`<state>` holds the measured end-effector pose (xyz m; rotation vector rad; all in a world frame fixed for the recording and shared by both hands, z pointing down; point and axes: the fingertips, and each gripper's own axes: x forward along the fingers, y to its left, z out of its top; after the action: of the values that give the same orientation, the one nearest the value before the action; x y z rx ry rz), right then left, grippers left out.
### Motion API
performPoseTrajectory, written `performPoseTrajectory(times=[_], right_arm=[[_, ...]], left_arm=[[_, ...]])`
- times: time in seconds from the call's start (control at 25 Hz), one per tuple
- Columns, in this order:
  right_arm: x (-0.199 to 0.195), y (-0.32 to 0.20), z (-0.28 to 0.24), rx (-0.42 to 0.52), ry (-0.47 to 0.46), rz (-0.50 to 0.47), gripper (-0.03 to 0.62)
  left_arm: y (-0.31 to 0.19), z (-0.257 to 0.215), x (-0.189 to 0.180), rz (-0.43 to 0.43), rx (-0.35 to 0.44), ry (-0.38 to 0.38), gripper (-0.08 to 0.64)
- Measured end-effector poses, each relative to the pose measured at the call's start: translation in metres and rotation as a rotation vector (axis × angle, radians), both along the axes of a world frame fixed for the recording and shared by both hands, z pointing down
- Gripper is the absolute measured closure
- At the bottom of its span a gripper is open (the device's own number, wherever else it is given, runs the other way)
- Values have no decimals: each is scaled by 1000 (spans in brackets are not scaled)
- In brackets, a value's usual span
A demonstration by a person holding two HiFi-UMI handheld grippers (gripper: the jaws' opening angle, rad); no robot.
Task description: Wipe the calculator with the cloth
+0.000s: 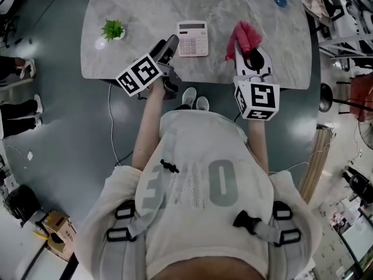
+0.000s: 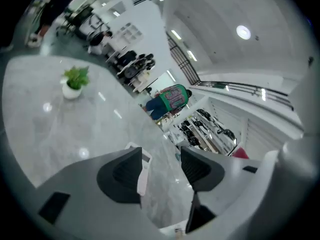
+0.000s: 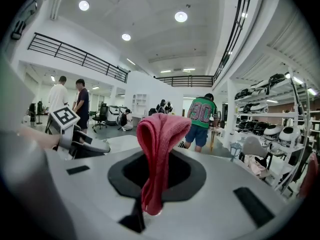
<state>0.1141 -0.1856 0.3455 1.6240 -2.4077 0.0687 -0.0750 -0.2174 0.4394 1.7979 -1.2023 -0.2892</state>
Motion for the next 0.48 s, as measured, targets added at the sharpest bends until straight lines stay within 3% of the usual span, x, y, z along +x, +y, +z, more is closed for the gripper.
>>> performPoseTrajectory(times=[0.08,0.16,0.36,0.48], right_arm=[[4,0,1,-5,5,11,537],[7,0,3,-12,9,20,537],[15,1,10,-35,40,32,537],[16,0,14,-48,46,34,537]], left_arm=[[1,30,3,-18,-100,118,324],[4,60,4,-25,-182,109,316],[8,118,5,61,-301,-192,316],[5,136,9,126,-335,-291,318]])
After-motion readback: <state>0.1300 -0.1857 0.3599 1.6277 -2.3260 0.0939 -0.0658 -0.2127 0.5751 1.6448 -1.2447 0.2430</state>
